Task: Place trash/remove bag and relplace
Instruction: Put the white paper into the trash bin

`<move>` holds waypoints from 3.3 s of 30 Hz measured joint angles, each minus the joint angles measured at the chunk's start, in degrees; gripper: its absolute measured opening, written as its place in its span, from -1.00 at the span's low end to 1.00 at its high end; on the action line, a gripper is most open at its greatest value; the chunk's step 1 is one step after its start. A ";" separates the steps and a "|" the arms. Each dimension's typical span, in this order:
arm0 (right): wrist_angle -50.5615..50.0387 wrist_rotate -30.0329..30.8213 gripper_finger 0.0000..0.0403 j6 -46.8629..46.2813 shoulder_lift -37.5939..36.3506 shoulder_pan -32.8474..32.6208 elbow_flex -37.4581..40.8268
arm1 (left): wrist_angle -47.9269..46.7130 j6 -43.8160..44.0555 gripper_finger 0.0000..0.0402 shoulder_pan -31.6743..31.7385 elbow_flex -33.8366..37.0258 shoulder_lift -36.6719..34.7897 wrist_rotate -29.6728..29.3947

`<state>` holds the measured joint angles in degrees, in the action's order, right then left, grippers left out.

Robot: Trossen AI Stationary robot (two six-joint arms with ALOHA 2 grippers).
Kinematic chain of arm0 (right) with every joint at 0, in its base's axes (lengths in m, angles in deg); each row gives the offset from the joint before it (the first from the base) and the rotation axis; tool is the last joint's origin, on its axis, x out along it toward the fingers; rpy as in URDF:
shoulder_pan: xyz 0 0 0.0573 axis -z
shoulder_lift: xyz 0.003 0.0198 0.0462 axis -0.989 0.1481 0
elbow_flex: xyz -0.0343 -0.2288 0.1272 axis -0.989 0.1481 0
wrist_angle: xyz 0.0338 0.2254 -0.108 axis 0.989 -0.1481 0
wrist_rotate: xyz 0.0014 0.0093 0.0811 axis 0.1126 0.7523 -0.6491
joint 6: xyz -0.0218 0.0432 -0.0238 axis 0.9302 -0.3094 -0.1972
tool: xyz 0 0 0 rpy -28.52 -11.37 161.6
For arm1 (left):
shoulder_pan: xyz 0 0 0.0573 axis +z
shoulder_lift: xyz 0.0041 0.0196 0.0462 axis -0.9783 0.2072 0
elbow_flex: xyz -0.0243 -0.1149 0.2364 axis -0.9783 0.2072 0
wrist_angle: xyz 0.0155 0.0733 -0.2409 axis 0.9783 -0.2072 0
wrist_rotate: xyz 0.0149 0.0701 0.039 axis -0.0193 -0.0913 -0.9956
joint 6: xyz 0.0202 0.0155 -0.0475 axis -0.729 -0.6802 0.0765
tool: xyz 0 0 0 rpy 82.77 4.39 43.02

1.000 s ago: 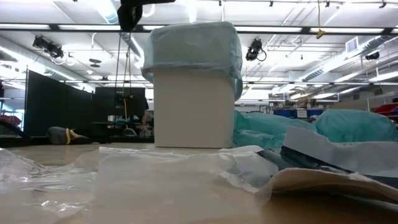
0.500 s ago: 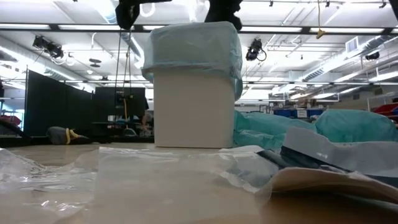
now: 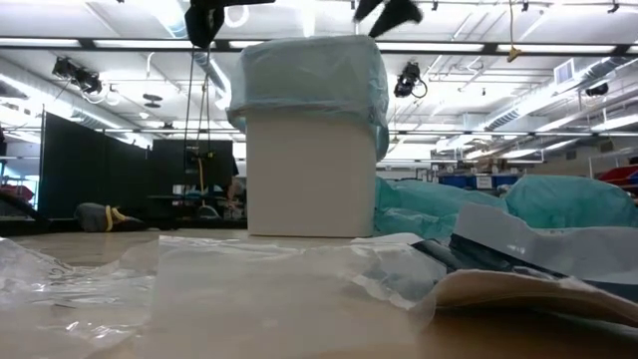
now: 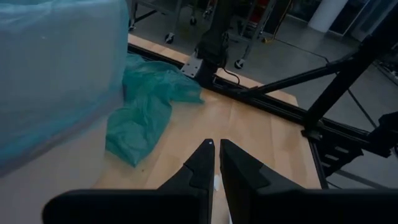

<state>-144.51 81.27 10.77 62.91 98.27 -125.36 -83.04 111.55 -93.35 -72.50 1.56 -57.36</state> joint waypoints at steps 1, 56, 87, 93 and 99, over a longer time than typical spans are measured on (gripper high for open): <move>-1.65 -1.91 0.29 -0.82 -1.29 -1.05 -0.04 | -0.13 -0.02 -0.83 0.00 0.00 0.00 -0.02; 42.86 4.76 0.31 -42.13 7.77 -38.37 60.20 | -5.12 0.33 -0.83 0.00 0.00 0.04 -0.96; 9.70 4.18 -1.00 -41.78 -3.90 -36.85 35.79 | -5.39 -0.17 -0.83 0.00 0.00 0.04 -3.50; 4.69 14.32 -1.00 -32.05 -5.94 -32.88 20.80 | -5.13 -0.17 -0.83 0.00 0.00 0.07 -6.75; 5.23 15.90 -1.00 -19.94 -4.93 -23.24 11.17 | -4.69 0.02 -0.83 0.00 0.00 0.07 -7.40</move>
<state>-139.27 97.18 -9.17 57.98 75.03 -114.19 -87.73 111.57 -93.35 -72.50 1.63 -64.77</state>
